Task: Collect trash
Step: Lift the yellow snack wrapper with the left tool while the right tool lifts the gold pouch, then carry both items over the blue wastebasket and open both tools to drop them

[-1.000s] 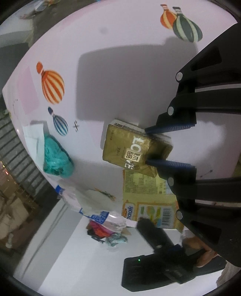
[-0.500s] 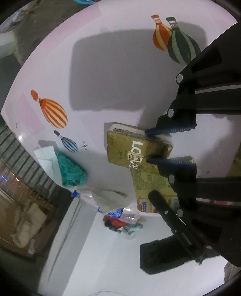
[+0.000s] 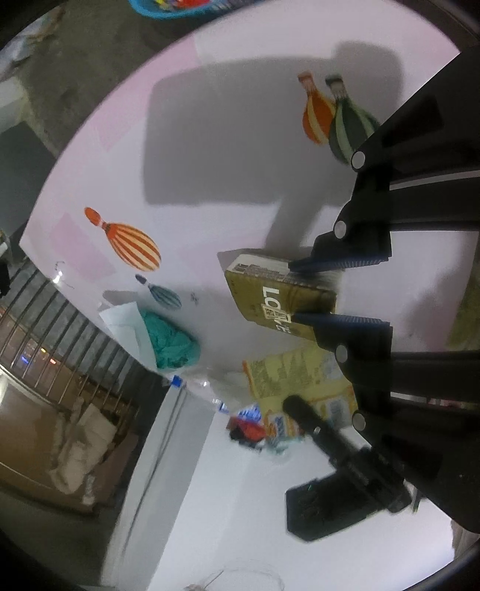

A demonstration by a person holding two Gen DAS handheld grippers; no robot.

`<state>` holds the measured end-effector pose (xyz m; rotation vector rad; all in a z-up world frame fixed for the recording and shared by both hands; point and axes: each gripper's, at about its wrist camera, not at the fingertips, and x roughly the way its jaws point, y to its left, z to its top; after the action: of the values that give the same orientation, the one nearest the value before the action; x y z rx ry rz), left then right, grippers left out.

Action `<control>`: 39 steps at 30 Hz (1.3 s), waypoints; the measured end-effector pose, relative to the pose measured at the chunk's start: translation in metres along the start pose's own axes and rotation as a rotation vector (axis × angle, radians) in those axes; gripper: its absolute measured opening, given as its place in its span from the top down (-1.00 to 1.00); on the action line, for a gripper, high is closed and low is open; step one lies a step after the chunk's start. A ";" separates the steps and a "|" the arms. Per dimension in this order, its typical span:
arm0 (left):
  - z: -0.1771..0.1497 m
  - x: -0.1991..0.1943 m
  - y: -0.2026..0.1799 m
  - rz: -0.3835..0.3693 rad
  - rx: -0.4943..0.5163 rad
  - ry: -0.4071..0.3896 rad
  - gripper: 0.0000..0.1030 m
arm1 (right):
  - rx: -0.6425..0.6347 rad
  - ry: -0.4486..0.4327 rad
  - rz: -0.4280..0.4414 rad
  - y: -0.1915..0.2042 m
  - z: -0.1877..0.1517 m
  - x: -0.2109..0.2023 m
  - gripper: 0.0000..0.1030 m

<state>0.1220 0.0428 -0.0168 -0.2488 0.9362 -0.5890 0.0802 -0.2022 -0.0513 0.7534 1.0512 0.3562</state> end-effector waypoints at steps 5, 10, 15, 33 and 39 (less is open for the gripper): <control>0.001 0.004 -0.005 -0.002 0.021 0.003 0.97 | -0.068 0.016 -0.094 0.007 -0.003 -0.003 0.38; 0.000 0.004 -0.003 0.022 0.029 -0.007 0.97 | -0.147 -0.027 -0.132 0.023 -0.005 -0.005 -0.10; 0.002 -0.001 -0.001 0.048 0.037 -0.034 0.97 | -0.227 -0.019 -0.223 0.039 -0.007 0.018 -0.24; 0.002 -0.011 -0.004 0.069 0.062 -0.055 0.97 | -0.318 -0.029 -0.381 0.044 -0.012 0.038 0.02; 0.006 -0.017 -0.027 0.060 0.122 -0.070 0.97 | -0.225 -0.093 -0.270 0.034 -0.010 0.008 0.03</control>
<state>0.1098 0.0308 0.0107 -0.1308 0.8341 -0.5767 0.0782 -0.1700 -0.0350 0.4166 0.9908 0.2011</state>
